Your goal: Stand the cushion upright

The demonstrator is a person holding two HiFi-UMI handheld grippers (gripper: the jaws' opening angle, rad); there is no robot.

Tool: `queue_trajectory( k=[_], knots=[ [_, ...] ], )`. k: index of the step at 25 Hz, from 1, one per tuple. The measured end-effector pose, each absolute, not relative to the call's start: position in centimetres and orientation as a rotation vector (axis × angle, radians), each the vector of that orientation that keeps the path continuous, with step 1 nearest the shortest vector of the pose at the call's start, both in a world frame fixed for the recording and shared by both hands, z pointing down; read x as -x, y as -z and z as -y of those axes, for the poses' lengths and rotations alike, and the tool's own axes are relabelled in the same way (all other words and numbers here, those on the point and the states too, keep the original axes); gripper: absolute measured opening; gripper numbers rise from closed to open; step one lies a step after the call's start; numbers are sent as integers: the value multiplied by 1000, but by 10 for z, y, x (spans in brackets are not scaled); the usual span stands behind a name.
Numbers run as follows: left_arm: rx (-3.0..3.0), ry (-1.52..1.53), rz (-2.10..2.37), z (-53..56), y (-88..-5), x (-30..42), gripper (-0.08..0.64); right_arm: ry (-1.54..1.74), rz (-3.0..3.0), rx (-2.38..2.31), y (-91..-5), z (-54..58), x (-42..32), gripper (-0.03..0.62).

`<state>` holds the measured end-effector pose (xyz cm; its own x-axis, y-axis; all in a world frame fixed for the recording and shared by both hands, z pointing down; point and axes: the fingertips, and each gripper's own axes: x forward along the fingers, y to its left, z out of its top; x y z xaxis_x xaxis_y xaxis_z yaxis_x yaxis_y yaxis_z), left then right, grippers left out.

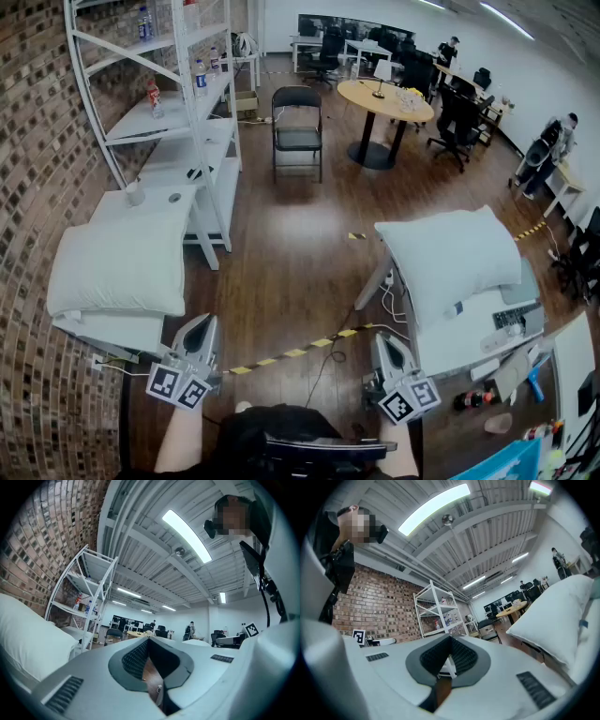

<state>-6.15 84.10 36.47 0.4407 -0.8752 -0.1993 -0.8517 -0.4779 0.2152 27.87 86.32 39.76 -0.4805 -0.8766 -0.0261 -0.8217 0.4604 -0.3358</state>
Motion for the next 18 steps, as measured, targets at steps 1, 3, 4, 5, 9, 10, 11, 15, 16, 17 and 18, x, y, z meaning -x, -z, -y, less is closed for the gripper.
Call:
queue_trajectory(
  k=[1, 3, 4, 5, 9, 10, 11, 15, 16, 17, 18],
  knots=[
    [-2607, 420, 1555, -840, -364, 51, 0, 416, -2511, 1487, -399, -865, -285, 5],
    [-2634, 395, 1545, -838, -362, 31, 0, 421, -2509, 1505, -402, -865, -299, 5],
    [-2651, 389, 1537, -836, -359, 20, 0, 426, -2507, 1519, -404, -863, -307, 5],
    [-2668, 387, 1530, -835, -357, 10, 0, 433, -2507, 1533, -407, -861, -314, 5],
    [-2665, 394, 1538, -830, -355, -9, 0, 488, -2500, 1541, -422, -852, -336, 5],
    [-2652, 394, 1546, -828, -358, -7, 0, 503, -2493, 1540, -425, -848, -338, 5],
    [-2638, 394, 1555, -825, -360, -4, 0, 509, -2492, 1546, -428, -844, -339, 5],
    [-2609, 401, 1586, -798, -366, 17, 0, 488, -2477, 1610, -426, -813, -341, 5],
    [-2606, 408, 1597, -788, -366, 24, 0, 488, -2467, 1619, -425, -804, -340, 5],
    [-2602, 424, 1609, -778, -365, 31, 0, 490, -2459, 1625, -424, -794, -338, 5],
    [-2597, 446, 1621, -767, -364, 38, 0, 489, -2457, 1629, -422, -785, -334, 5]
  ],
)
